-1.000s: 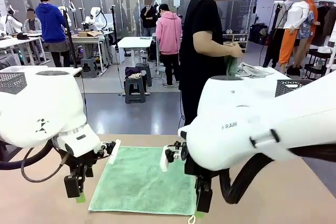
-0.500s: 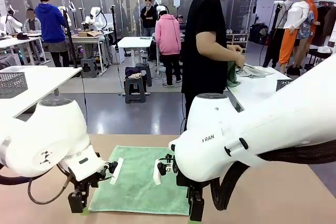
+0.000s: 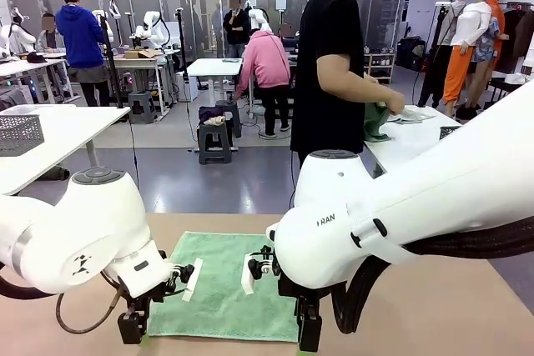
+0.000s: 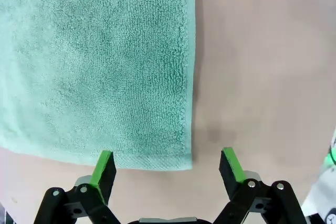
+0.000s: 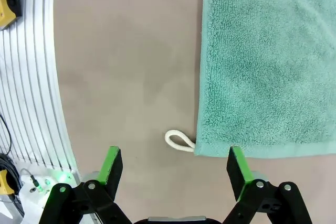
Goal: Fold the towels and place them in the basket.
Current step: When a person lays out a Towel with hook on the table, fold it in half twice.
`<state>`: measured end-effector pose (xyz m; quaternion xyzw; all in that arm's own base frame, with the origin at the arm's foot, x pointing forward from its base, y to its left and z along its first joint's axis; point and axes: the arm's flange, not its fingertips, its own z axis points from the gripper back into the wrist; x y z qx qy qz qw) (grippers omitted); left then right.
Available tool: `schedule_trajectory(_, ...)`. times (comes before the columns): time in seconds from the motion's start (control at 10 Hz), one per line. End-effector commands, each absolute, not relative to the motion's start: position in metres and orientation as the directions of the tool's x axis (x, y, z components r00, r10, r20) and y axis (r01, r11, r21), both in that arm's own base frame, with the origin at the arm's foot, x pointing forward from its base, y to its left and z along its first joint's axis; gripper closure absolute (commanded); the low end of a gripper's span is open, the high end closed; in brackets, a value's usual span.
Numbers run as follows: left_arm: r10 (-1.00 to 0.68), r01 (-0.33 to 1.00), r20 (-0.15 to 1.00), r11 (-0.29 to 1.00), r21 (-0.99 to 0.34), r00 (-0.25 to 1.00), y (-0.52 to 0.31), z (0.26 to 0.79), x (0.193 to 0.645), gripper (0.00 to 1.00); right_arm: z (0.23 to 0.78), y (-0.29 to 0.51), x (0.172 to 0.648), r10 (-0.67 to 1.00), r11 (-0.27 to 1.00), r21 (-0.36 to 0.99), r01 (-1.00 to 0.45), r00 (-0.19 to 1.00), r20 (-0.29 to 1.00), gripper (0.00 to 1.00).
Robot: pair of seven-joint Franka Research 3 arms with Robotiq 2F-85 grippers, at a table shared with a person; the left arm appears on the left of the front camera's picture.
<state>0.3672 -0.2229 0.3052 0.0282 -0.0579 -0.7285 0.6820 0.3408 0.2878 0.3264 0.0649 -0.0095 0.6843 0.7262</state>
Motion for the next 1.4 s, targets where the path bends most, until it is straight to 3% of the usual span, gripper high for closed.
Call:
schedule_trajectory(0.0, -0.996, 0.989, 0.039, -0.07, 0.13, -0.076, -0.222, 0.309, 0.368, 0.0, 0.327, 0.286, 0.34, 0.992, 0.056, 0.078, -0.995, 0.064, 0.105, 0.0)
schedule_trajectory(1.3, -0.994, 0.995, 0.043, -0.097, 0.037, -0.099, -0.225, 0.302, 0.364, 0.0, 0.288, 0.286, 0.347, 0.993, 0.076, 0.062, -0.995, 0.081, 0.085, 0.0)
